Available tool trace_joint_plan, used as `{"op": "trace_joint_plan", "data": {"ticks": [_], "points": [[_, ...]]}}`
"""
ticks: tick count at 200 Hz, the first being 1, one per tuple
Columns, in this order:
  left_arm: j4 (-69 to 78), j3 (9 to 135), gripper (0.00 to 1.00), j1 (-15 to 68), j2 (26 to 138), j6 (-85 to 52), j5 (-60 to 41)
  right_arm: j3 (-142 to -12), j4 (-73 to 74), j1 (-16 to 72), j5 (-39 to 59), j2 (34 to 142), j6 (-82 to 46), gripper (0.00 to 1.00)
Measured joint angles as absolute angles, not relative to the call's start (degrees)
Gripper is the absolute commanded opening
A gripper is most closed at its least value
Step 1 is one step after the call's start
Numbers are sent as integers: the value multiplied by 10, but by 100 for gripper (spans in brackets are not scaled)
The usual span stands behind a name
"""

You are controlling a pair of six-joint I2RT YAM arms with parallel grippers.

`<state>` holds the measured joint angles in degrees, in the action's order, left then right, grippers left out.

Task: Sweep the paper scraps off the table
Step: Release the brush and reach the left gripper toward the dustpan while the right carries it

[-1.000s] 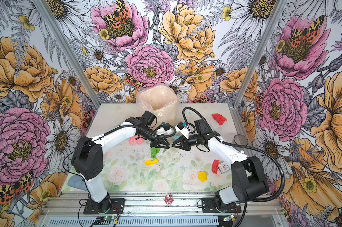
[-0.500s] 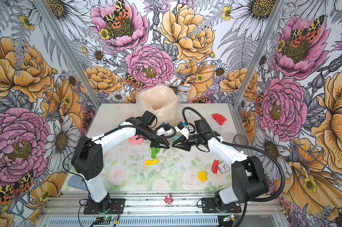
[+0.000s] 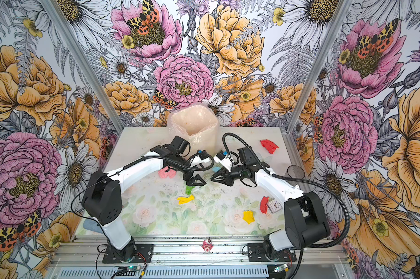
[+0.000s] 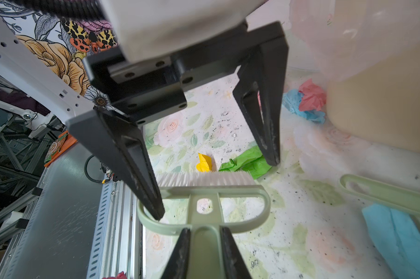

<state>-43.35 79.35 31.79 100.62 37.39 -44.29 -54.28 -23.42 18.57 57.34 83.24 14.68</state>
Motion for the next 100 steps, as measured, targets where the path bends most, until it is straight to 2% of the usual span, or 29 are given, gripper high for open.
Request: {"op": "trace_joint_plan", "data": {"ticks": [50,100], "points": [[-386,729,99,294,948,336,-409,-543,-235,175,559,814,147,0],[-257,595,99,275,830,230,-325,-543,-235,155,522,798,126,0]]}}
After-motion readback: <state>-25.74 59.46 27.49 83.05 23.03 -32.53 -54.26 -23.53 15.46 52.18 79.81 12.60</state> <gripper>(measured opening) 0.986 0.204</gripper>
